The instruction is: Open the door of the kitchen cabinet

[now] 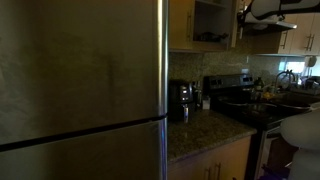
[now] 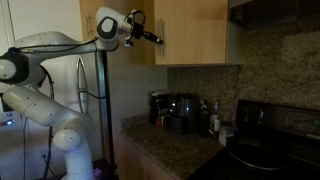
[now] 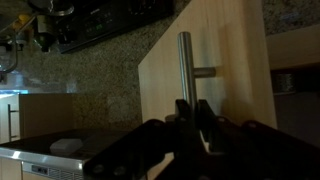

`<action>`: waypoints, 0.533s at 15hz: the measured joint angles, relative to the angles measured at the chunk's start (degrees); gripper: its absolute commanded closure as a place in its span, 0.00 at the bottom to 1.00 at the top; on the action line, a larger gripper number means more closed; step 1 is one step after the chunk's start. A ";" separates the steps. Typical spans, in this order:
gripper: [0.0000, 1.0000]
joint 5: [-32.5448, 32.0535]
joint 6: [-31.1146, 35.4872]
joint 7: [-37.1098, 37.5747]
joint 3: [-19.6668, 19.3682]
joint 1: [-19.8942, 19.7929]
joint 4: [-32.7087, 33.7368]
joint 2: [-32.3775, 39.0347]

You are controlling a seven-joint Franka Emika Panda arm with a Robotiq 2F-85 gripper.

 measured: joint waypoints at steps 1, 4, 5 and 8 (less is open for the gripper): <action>1.00 0.48 -0.38 -0.72 -1.12 0.66 -0.30 -0.54; 0.98 1.82 -1.04 -1.54 -3.00 1.58 -0.81 -1.63; 0.98 1.81 -1.11 -1.35 -3.05 1.51 -0.81 -1.67; 1.00 1.77 -1.23 -1.54 -2.91 1.67 -0.83 -1.69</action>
